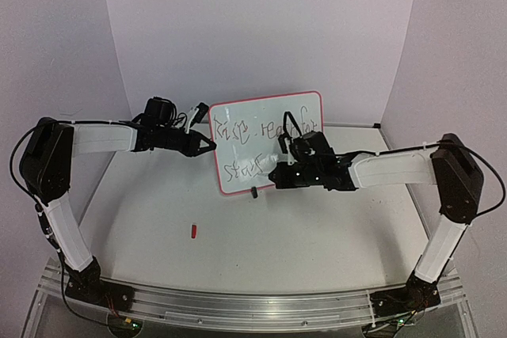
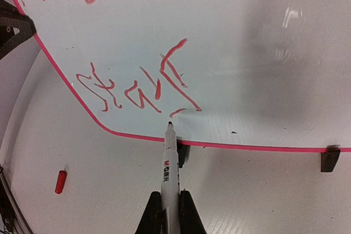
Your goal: Write a sentence on the whiteboard
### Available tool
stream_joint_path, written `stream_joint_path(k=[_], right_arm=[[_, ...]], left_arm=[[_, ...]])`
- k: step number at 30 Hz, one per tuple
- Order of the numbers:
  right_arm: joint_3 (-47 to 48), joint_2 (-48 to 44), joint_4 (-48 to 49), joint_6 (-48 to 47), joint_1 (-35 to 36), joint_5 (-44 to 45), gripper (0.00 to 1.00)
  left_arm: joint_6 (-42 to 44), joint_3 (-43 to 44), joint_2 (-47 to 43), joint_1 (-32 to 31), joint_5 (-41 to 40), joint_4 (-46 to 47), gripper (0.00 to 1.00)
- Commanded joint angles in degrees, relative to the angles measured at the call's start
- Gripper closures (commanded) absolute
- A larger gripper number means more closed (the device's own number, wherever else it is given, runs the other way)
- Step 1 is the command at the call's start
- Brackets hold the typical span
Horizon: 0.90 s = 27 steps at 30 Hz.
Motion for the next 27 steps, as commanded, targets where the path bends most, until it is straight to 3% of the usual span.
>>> stream_joint_path(k=[1,27], right_arm=[[-1.83,-7.4,-0.34,-0.39,0.04,4.59,1.0],[0.84,-0.75,-2.02,0.52,-1.05,10.27,1.0]], left_arm=[[2.15,-0.34,-2.06,0.21,-2.44,-1.78,1.0],[2.2,-0.24,-1.86,0.17,-2.43,-1.78,1.0]])
